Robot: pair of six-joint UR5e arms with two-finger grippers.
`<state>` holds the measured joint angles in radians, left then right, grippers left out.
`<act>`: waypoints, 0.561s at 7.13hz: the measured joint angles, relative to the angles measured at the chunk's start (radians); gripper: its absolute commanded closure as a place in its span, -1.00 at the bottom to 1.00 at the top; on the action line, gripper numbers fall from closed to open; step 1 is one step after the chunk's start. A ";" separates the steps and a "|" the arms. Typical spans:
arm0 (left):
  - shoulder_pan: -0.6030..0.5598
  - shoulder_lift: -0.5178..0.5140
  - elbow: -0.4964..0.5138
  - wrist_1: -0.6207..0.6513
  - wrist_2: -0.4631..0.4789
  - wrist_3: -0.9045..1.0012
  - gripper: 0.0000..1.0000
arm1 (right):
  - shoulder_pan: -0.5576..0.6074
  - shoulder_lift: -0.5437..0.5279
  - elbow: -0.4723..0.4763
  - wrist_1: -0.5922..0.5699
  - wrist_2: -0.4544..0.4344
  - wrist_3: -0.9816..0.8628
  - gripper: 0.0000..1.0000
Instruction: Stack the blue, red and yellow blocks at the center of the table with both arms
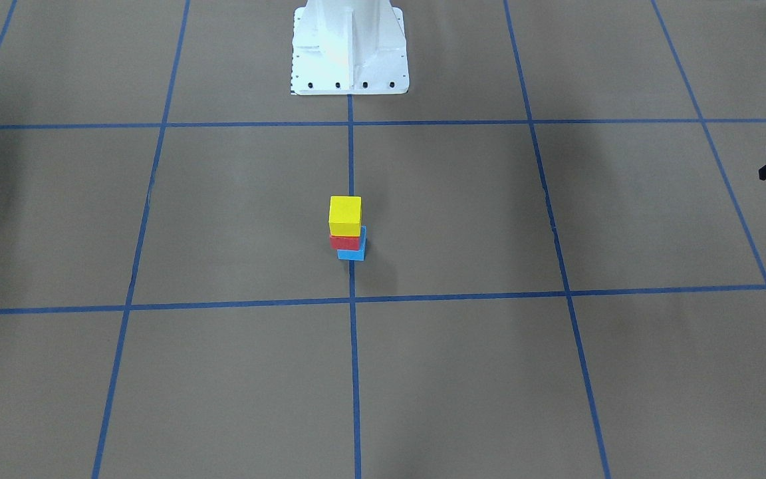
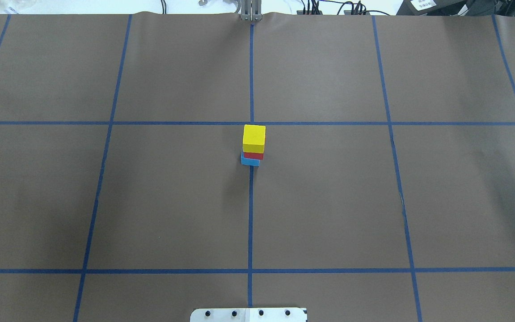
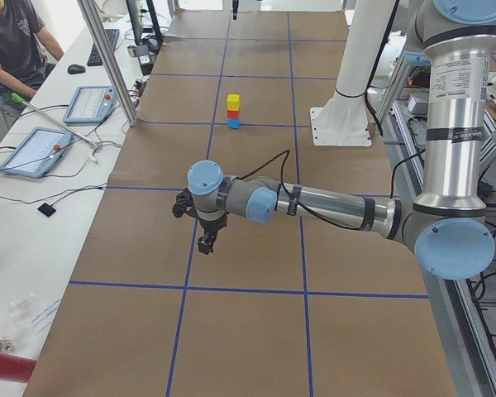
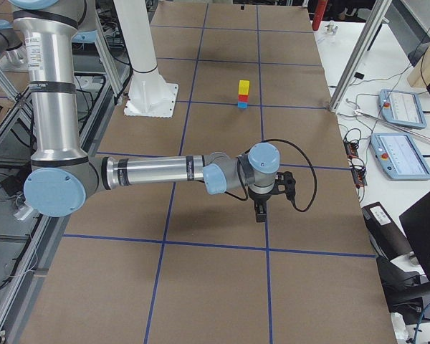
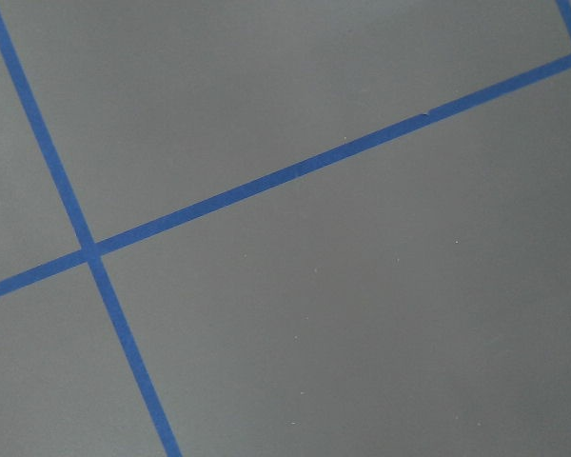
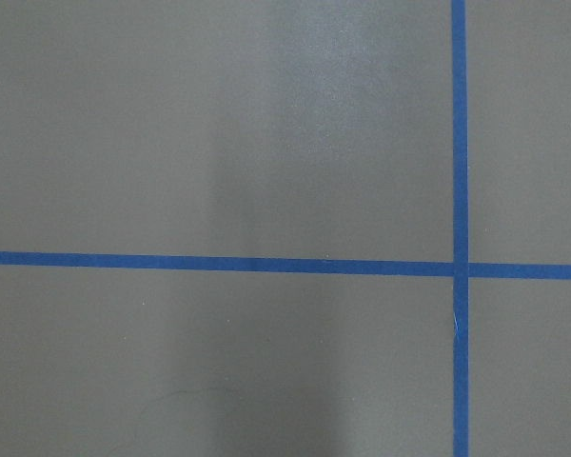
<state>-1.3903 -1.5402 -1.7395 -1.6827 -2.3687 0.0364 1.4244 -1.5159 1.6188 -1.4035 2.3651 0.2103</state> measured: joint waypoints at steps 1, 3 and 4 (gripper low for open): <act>-0.008 0.000 0.002 0.004 0.007 -0.014 -0.99 | 0.002 0.022 -0.001 -0.038 -0.006 -0.028 -1.00; -0.021 0.000 0.005 0.008 0.012 -0.054 -0.99 | 0.002 0.041 0.001 -0.059 -0.008 -0.041 -1.00; -0.024 0.000 0.007 0.008 0.012 -0.062 -0.99 | 0.003 0.048 0.001 -0.060 -0.007 -0.042 -1.00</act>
<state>-1.4143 -1.5401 -1.7328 -1.6745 -2.3565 -0.0253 1.4272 -1.4679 1.6202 -1.4631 2.3585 0.1687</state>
